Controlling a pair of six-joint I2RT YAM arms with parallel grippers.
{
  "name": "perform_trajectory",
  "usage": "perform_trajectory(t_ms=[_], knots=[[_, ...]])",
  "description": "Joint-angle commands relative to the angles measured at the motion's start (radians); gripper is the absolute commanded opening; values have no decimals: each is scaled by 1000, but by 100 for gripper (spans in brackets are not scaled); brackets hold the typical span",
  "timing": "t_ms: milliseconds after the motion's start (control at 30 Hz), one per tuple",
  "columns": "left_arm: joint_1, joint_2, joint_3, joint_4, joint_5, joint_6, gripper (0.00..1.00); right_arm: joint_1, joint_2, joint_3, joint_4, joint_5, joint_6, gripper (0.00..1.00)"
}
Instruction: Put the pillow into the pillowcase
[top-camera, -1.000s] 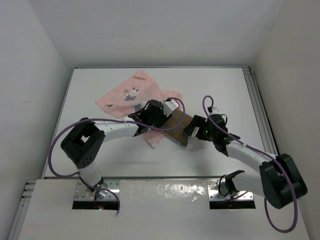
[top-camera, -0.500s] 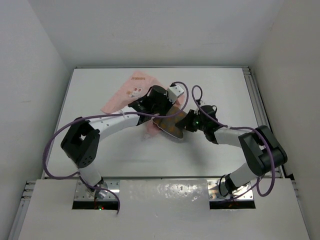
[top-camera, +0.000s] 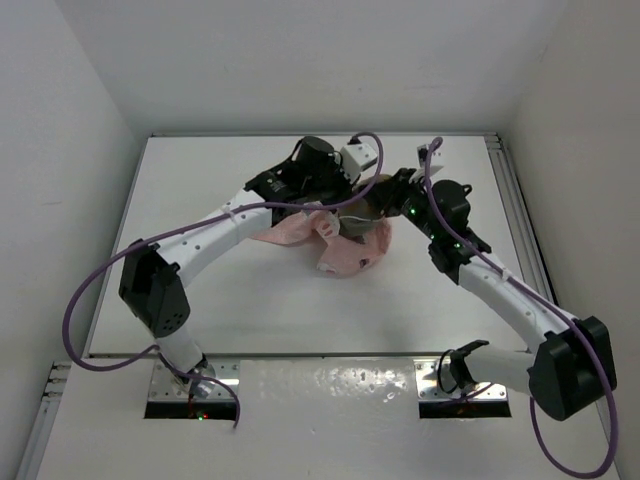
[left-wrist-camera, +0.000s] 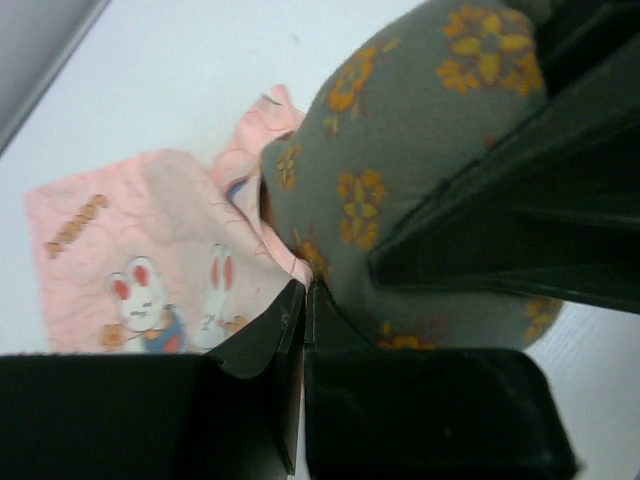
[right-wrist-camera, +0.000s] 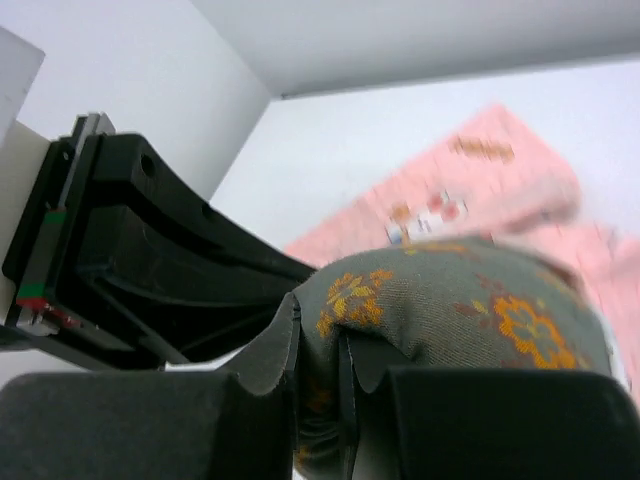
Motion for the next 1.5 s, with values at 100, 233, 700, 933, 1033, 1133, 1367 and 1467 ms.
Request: perform_trajectory(t_ms=[100,233,700,933,1033,1133,1367,1467], knots=[[2,-58,179,-102,226,-19,0,9,-10,164,51,74,-137,0],[17,-43,279,-122,373,-103,0,10,4,84,48,94,-86,0],[14,-28,268,-70,409,-208,0,73,115,12,80,143,-12,0],[14,-25,183,-172,309,-19,17,64,109,-28,-48,100,-17,12],[14,-38,98,-252,351,99,47,50,81,-109,-104,68,-25,50],[16,-61,41,-246,345,111,63,21,29,-184,-215,57,3,90],[19,-6,15,-114,69,106,82,-115,-168,-291,-375,174,27,99],[23,32,-9,-71,16,116,84,-166,-140,-240,-429,188,0,97]])
